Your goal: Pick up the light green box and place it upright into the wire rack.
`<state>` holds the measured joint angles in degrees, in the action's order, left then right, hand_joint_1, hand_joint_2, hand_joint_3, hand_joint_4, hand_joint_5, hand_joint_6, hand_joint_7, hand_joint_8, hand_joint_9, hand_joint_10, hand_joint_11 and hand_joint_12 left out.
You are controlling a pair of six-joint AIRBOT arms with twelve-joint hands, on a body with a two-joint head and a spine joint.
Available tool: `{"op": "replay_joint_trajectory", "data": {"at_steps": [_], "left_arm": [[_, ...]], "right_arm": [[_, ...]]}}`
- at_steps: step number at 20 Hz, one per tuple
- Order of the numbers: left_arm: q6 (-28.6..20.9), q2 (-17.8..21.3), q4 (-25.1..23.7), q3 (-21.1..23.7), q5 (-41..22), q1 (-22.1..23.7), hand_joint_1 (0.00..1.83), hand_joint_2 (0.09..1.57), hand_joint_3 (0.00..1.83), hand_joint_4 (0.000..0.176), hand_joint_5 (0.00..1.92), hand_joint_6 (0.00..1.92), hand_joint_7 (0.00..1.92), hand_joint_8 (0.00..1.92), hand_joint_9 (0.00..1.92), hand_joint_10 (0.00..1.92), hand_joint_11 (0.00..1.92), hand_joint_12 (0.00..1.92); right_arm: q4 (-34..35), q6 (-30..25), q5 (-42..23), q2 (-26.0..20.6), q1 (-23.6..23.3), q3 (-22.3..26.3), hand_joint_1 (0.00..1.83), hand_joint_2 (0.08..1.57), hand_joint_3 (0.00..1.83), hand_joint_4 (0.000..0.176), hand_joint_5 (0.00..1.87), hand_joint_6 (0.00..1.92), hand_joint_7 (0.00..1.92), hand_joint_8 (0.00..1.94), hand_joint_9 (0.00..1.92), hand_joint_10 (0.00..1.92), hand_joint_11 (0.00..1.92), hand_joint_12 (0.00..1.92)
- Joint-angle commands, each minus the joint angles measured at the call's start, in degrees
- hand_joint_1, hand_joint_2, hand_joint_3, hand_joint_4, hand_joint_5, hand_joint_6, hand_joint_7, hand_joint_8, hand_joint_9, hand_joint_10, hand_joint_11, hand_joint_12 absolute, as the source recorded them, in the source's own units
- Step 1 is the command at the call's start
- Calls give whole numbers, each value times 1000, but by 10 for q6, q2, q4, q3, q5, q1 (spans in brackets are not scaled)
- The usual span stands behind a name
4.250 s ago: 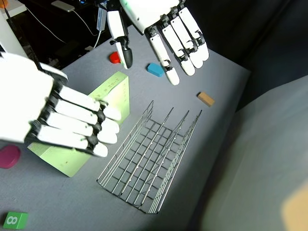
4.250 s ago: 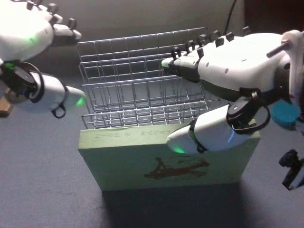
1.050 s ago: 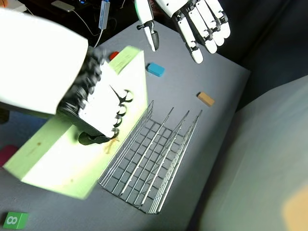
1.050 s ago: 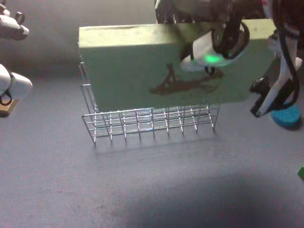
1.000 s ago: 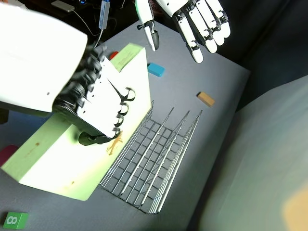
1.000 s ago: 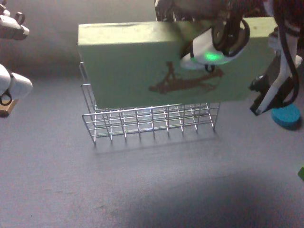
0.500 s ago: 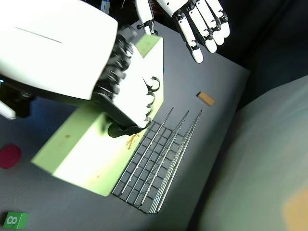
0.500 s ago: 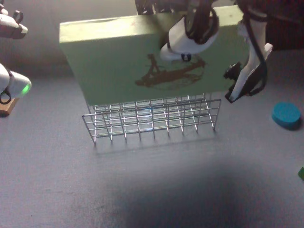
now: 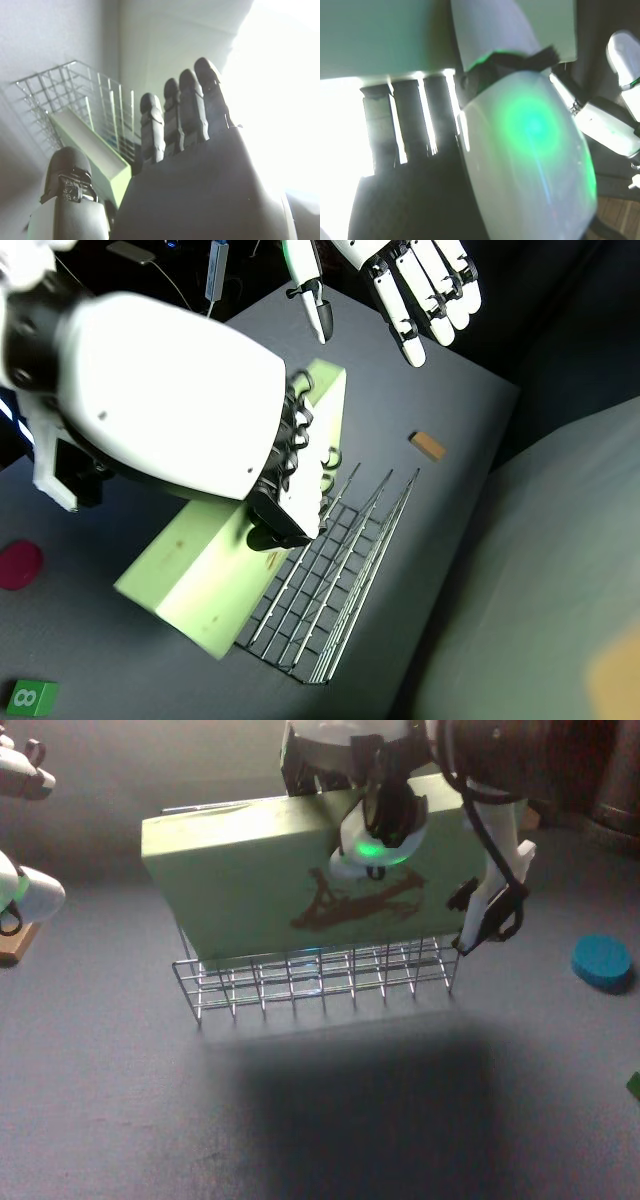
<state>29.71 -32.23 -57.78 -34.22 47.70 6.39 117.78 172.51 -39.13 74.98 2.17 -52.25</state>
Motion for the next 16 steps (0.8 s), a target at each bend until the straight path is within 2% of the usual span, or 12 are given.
{"op": "replay_joint_trajectory", "data": {"at_steps": [1,15,16], "left_arm": [[1,1,-43,0,-22,10,188,1195,0,79,251,2,178,1,123,1,0,391],[2,1,-43,1,-21,10,185,1196,0,79,251,1,177,0,123,0,0,399],[2,1,-43,1,-21,10,185,1196,0,79,252,1,177,0,123,0,0,399]], "right_arm": [[-38,-1,26,4,-1,-3,1349,1198,0,0,727,1131,842,1274,783,1462,715,1436],[-18,-20,57,73,53,-97,1349,1197,0,0,730,1126,844,1273,783,1462,711,1430],[-18,-21,57,74,55,-99,1240,1184,0,0,792,1095,908,1273,792,1216,709,1427]]}}
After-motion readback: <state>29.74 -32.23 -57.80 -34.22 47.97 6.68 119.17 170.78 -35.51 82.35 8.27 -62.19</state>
